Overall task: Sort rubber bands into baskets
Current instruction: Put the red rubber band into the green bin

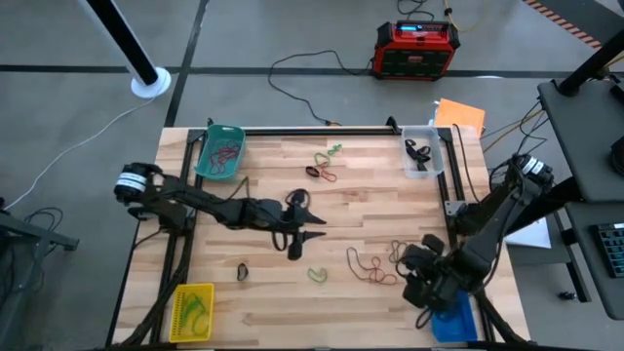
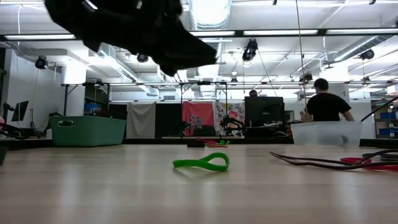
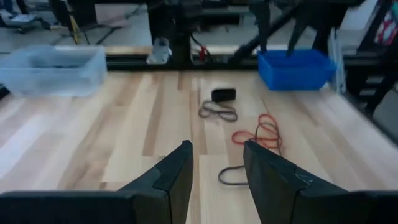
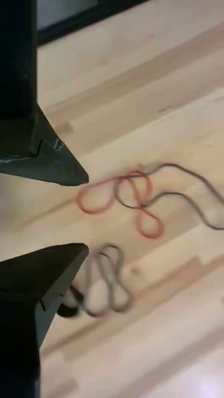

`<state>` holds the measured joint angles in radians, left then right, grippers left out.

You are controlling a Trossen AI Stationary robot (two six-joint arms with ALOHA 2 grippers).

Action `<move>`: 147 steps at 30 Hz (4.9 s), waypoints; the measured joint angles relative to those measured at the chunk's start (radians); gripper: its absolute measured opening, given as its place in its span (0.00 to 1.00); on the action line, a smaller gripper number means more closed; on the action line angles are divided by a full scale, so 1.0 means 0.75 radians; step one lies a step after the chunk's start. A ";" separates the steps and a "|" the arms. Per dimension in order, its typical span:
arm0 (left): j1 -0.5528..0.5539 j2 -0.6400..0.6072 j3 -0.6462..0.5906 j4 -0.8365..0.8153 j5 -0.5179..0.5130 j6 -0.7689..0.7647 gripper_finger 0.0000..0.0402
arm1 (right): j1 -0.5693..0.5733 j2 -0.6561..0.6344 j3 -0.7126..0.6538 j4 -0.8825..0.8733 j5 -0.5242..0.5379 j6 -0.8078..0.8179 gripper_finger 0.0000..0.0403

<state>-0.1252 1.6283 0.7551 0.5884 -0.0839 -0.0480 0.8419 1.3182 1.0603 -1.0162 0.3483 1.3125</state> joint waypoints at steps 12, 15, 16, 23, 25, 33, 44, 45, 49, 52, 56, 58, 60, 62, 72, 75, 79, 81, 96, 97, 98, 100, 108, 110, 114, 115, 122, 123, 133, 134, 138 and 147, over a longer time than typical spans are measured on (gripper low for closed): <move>-0.010 0.299 0.308 -0.121 0.064 0.166 0.32 | -0.171 -0.010 -0.030 0.005 0.259 -0.158 0.41; -0.009 0.285 0.309 -0.152 0.050 0.193 0.32 | -0.223 0.026 -0.059 0.010 0.258 -0.044 0.39; -0.010 0.264 0.309 -0.214 0.023 0.198 0.32 | -0.240 0.039 -0.066 0.018 0.231 -0.003 0.38; -0.009 0.021 0.308 -0.664 -0.278 0.226 0.32 | -0.371 0.149 -0.078 0.214 -0.042 0.000 0.33; -0.012 -0.051 0.303 -0.738 -0.284 0.255 0.32 | -0.399 0.176 -0.073 0.269 -0.119 -0.057 0.32; -0.017 -0.323 0.144 -0.765 -0.284 0.276 0.32 | -0.441 0.283 -0.073 0.272 -0.219 -0.275 0.25; -0.093 -0.597 -0.239 -0.242 -0.282 0.146 0.32 | -0.461 0.449 -0.072 0.324 -0.220 -0.726 0.09; -0.097 -0.608 -0.261 -0.212 -0.281 0.147 0.32 | -0.461 0.468 -0.072 0.332 -0.220 -0.771 0.07; -0.105 -0.645 -0.286 -0.182 -0.282 0.145 0.32 | -0.476 0.531 -0.069 0.333 -0.221 -0.832 0.03; -0.105 -0.640 -0.285 -0.188 -0.282 0.139 0.32 | -0.505 0.551 -0.066 0.332 -0.228 -0.812 0.02; -0.105 -0.609 -0.277 -0.181 -0.283 0.143 0.32 | -0.556 0.547 -0.069 0.332 -0.162 -0.774 0.02; -0.105 -0.588 -0.271 -0.181 -0.283 0.143 0.32 | -0.599 0.547 -0.072 0.327 -0.026 -0.757 0.02; -0.105 -0.570 -0.266 -0.180 -0.283 0.143 0.32 | -0.652 0.547 -0.075 0.319 0.126 -0.752 0.02; -0.104 -0.553 -0.258 -0.171 -0.283 0.144 0.32 | -0.698 0.541 -0.076 0.317 0.258 -0.749 0.02; -0.105 -0.512 -0.245 -0.172 -0.283 0.121 0.32 | -0.906 0.369 -0.077 0.315 -0.044 -0.719 0.03; -0.107 -0.502 -0.248 -0.173 -0.283 0.116 0.32 | -0.934 0.309 -0.079 0.307 -0.080 -0.680 0.05; -0.112 -0.488 -0.249 -0.176 -0.283 0.106 0.32 | -0.933 0.268 -0.081 0.306 -0.097 -0.658 0.13; -0.112 -0.482 -0.251 -0.179 -0.283 0.106 0.32 | -0.934 0.259 -0.081 0.306 -0.096 -0.658 0.18; -0.114 -0.434 -0.251 -0.175 -0.283 0.086 0.32 | -0.966 0.411 -0.166 0.423 -0.156 -0.515 0.61; -0.114 -0.432 -0.252 -0.175 -0.283 0.086 0.32 | -0.976 0.419 -0.181 0.469 -0.166 -0.522 0.62; -0.114 -0.429 -0.251 -0.170 -0.283 0.086 0.32 | -0.988 0.427 -0.192 0.505 -0.177 -0.530 0.62; -0.114 -0.426 -0.250 -0.170 -0.283 0.086 0.32 | -1.008 0.436 -0.219 0.568 -0.194 -0.548 0.63; -0.113 -0.417 -0.251 -0.151 -0.283 0.077 0.32 | -1.051 0.456 -0.293 0.649 -0.194 -0.564 0.40; -0.113 -0.415 -0.251 -0.146 -0.283 0.076 0.32 | -1.052 0.457 -0.308 0.653 -0.181 -0.564 0.28; -0.113 -0.400 -0.251 -0.119 -0.283 0.075 0.32 | -1.051 0.458 -0.337 0.670 -0.144 -0.591 0.06; -0.113 -0.391 -0.251 -0.107 -0.283 0.075 0.32 | -1.051 0.458 -0.339 0.674 -0.137 -0.597 0.05; -0.113 -0.292 -0.252 0.065 -0.272 0.002 0.32 | -1.006 0.379 -0.340 0.723 -0.023 -0.689 0.02; -0.113 -0.273 -0.252 0.089 -0.272 -0.014 0.32 | -0.995 0.364 -0.344 0.746 0.000 -0.703 0.02; -0.114 -0.138 -0.255 0.273 -0.258 -0.155 0.40 | -0.951 0.255 -0.370 1.412 0.012 -1.154 0.02; -0.114 -0.136 -0.255 0.285 -0.258 -0.178 0.42 | -0.955 0.254 -0.368 1.486 -0.009 -1.212 0.02; -0.131 -0.142 -0.258 0.289 -0.260 -0.238 0.50 | -0.968 0.256 -0.368 1.714 -0.082 -1.414 0.02; -0.260 -0.195 -0.258 0.293 -0.485 -0.225 0.58 | -1.046 0.257 -0.358 2.039 -0.382 -1.672 0.02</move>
<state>-0.3202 1.4820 0.5617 0.8081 -0.4478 -0.2165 0.0572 1.5112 0.7915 0.5127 0.0620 0.0585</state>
